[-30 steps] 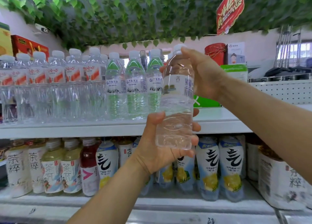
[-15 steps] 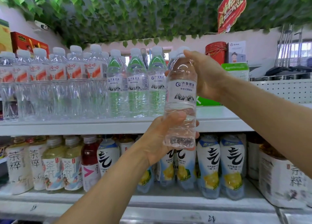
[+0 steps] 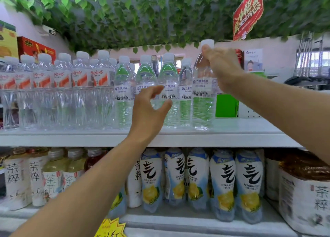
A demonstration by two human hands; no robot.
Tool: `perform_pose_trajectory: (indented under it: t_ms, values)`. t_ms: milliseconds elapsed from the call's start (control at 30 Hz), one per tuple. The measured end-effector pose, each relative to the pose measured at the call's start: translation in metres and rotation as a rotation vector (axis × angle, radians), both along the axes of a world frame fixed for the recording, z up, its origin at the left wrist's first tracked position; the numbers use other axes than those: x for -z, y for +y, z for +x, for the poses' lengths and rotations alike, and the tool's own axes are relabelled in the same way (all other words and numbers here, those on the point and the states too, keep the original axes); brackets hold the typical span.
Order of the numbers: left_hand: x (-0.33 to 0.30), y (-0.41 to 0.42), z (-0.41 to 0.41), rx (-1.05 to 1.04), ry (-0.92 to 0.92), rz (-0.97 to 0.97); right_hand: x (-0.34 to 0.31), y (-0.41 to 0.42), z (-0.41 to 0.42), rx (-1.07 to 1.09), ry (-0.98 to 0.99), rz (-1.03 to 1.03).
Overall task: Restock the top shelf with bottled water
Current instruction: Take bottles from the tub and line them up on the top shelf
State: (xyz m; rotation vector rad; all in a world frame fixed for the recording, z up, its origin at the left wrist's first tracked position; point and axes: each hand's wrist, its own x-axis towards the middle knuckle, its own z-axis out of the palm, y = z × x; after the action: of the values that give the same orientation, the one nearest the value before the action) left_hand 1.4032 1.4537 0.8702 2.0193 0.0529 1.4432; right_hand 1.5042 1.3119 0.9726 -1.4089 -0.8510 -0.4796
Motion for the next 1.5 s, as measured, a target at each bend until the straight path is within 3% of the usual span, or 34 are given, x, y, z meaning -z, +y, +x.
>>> perform_pose_trajectory:
  t_ms: [133, 267, 433, 533, 667, 1267, 1367, 1500]
  values:
    - [-0.047, 0.007, 0.011, -0.098, 0.037, 0.182, 0.001, 0.019, 0.013, -0.039, 0.050, -0.058]
    - [-0.092, 0.015, 0.028, -0.069, 0.094, 0.180, 0.004, 0.024, 0.019, -0.025, -0.007, -0.167]
    - [-0.115, 0.023, 0.049, -0.443, 0.368, 0.510, 0.022, 0.021, 0.030, 0.013, 0.028, -0.276]
    - [-0.110, 0.027, 0.053, -0.490, 0.412, 0.602, 0.059, 0.011, 0.032, 0.100, 0.043, -0.401]
    - [-0.105, 0.035, 0.052, -0.413, 0.382, 0.572, 0.095, 0.004, 0.036, 0.159, -0.036, -0.407]
    - [-0.098, 0.024, 0.047, -0.407, 0.394, 0.530, 0.095, 0.029, 0.059, 0.168, -0.056, -0.477]
    - [-0.081, 0.010, 0.040, -0.461, 0.324, 0.525, 0.099, 0.020, 0.052, 0.177, -0.077, -0.530]
    - [-0.033, -0.006, 0.018, -0.415, 0.194, 0.469, 0.121, -0.012, 0.016, 0.331, -0.273, -0.444]
